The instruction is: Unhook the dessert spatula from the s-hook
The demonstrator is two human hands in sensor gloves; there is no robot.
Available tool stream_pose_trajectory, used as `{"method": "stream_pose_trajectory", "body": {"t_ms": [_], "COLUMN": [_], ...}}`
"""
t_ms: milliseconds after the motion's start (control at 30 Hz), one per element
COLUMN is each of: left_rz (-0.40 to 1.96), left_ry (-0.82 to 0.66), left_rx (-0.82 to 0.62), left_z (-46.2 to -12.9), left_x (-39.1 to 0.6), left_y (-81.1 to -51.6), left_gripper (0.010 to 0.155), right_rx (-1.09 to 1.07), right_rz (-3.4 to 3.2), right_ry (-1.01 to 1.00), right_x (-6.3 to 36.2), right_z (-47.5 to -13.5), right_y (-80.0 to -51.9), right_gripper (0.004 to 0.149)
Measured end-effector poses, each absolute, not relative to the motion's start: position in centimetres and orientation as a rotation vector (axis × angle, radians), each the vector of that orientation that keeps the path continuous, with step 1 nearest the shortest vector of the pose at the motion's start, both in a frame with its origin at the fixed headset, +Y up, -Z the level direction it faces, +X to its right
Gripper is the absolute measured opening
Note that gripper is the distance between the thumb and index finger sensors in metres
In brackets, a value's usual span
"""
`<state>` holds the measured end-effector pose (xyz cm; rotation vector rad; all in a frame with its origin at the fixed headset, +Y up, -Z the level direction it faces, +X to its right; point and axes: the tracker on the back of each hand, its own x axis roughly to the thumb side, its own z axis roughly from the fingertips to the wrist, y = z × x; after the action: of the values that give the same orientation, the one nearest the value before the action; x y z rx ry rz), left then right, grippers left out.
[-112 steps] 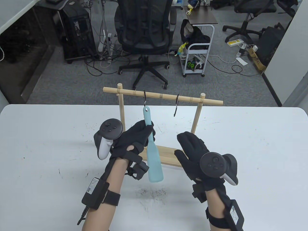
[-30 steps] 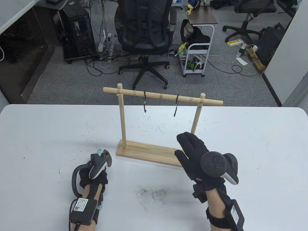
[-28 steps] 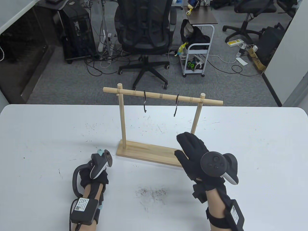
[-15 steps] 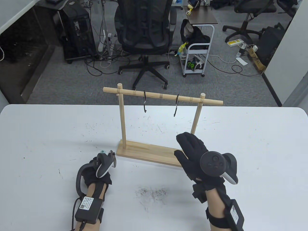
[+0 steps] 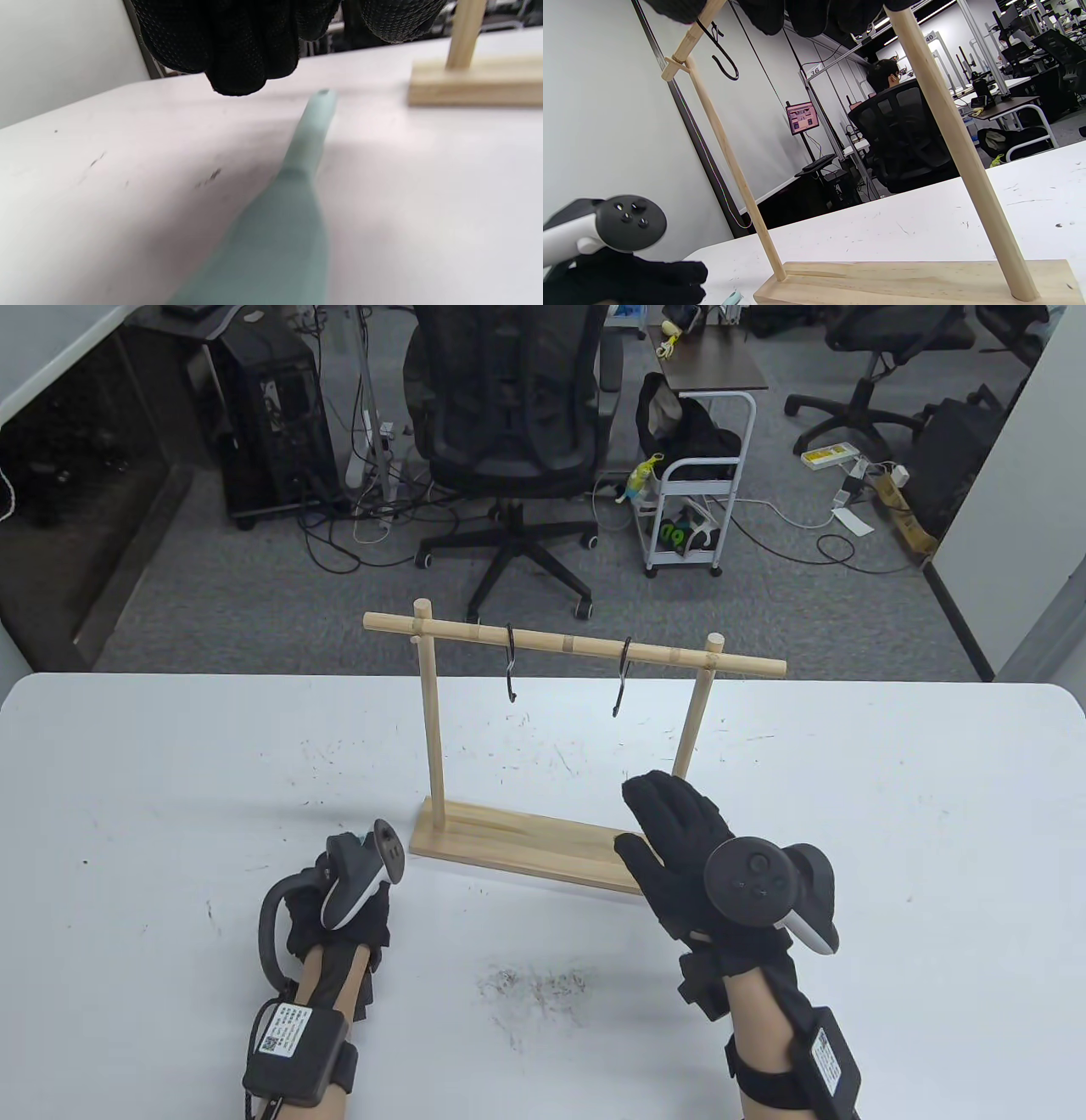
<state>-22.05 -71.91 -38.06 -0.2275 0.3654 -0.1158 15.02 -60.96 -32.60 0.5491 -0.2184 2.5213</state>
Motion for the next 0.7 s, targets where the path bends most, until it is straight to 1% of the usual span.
{"method": "stream_pose_trajectory", "body": {"t_ms": [133, 300, 433, 700], "left_rz": [-0.016, 0.110, 0.145, 0.143], "left_ry": [0.308, 0.247, 0.187, 0.065], "left_rx": [-0.083, 0.072, 0.175, 0.292], "left_z": [-37.1, -35.6, -34.2, -31.9], "left_x": [-20.3, -18.9, -17.7, -15.6], "left_y": [-68.1, -64.8, -63.4, -62.0], "left_gripper": [0.073, 0.073, 0.073, 0.073], "right_rx": [0.542, 0.538, 0.532, 0.518], "right_rz": [2.532, 2.537, 2.538, 2.557], "right_ry": [-0.212, -0.213, -0.213, -0.218], "right_x": [15.0, 15.0, 15.1, 15.1], "right_z": [-32.7, -32.7, -32.7, -32.8], "right_y": [-61.0, -61.1, -61.1, -61.1], "right_gripper": [0.066, 0.066, 0.066, 0.066]}}
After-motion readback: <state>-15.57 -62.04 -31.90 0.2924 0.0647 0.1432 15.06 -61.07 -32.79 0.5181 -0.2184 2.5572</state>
